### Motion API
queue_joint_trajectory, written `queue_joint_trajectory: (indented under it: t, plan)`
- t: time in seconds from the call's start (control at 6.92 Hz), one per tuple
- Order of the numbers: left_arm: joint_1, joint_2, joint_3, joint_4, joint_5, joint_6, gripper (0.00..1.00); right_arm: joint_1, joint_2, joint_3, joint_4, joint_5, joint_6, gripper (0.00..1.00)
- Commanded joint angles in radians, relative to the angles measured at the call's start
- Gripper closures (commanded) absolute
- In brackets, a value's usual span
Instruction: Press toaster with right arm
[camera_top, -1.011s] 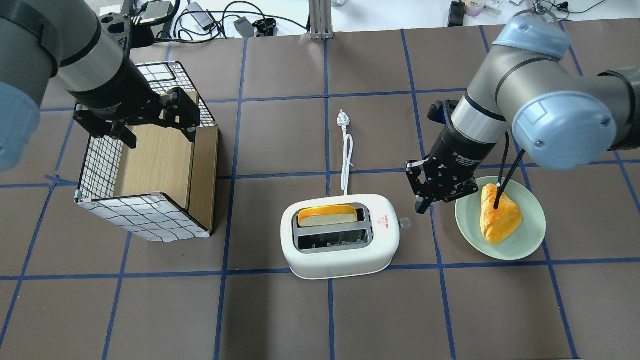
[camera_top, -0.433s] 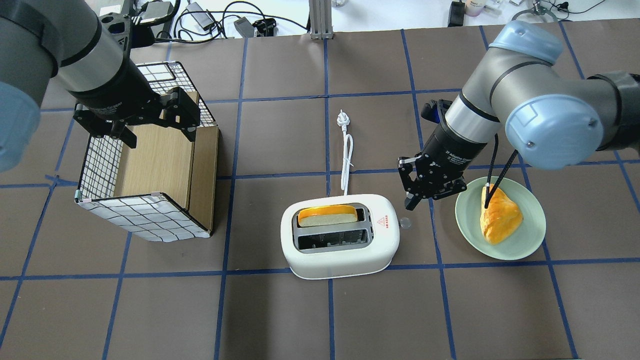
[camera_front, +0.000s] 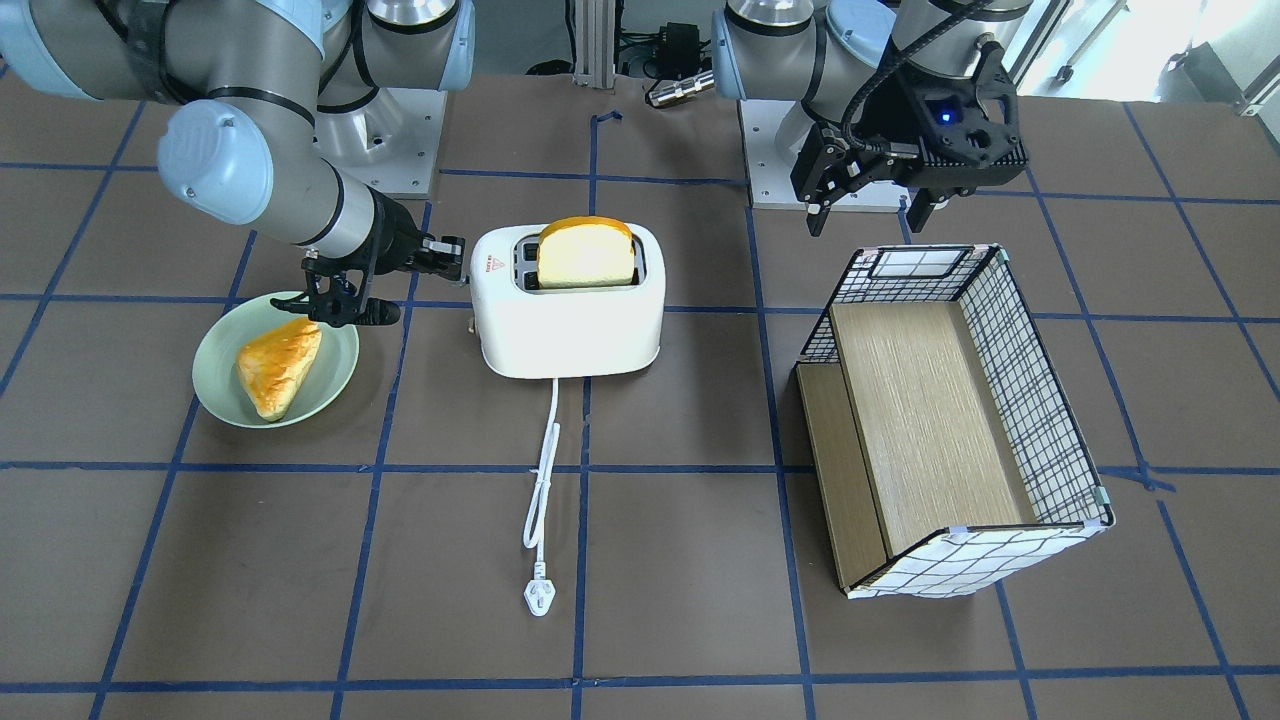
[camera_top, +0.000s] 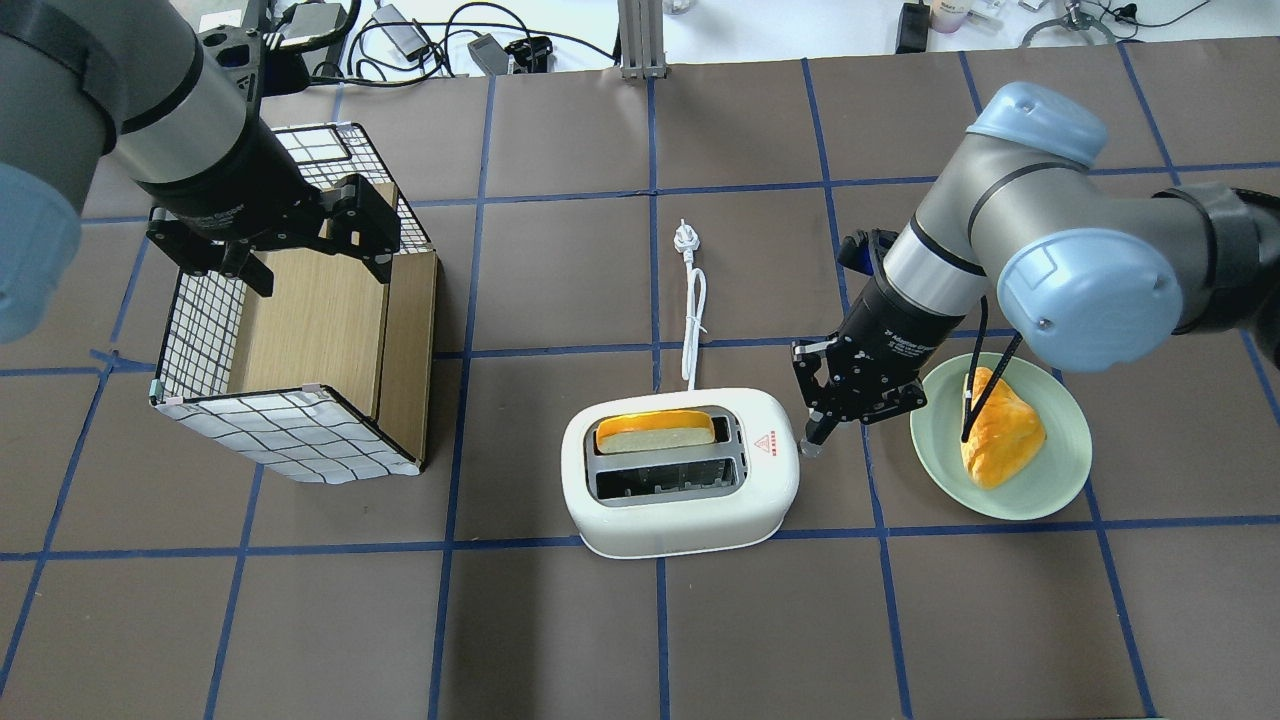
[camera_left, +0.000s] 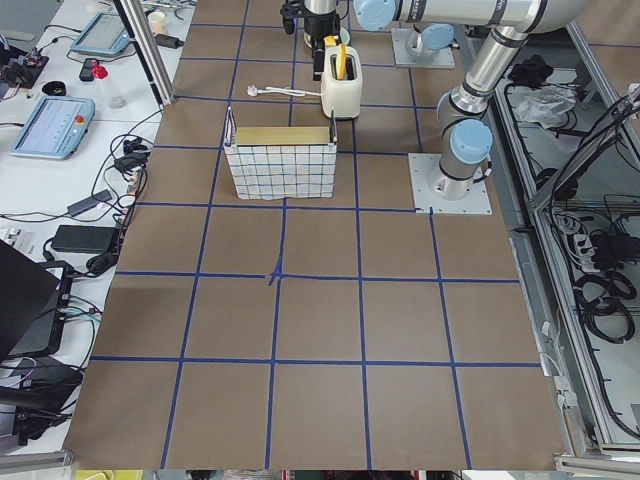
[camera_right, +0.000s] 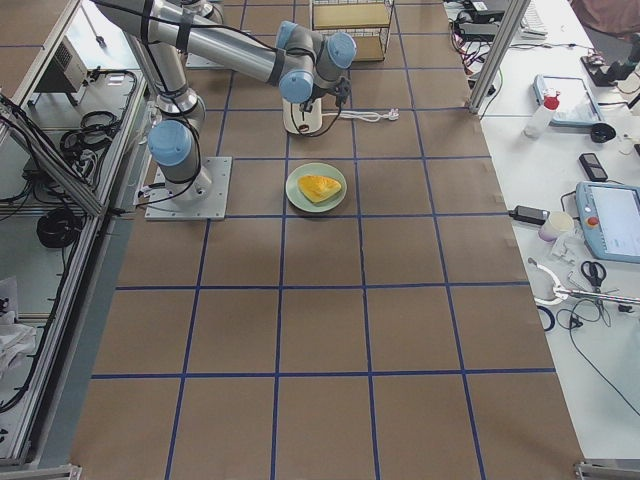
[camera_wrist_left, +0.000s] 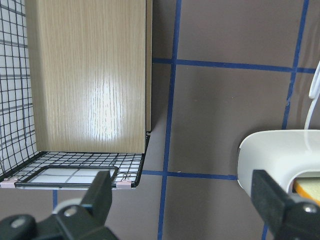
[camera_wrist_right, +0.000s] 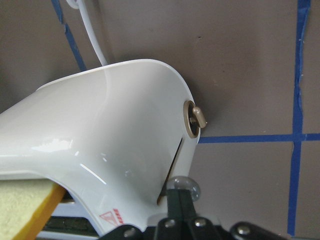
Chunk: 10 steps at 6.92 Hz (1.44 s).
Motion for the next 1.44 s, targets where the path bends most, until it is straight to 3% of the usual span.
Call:
queue_joint_trajectory:
  t: [0.0,1.3]
  plan:
    - [0.000,0.000,0.000,0.000,0.000,0.000,0.00,0.000,0.002,0.011,-0.031,0.001,0.002,1.00]
    - [0.000,0.000,0.000,0.000,0.000,0.000,0.00,0.000,0.060,0.062,-0.129,0.000,-0.009,1.00]
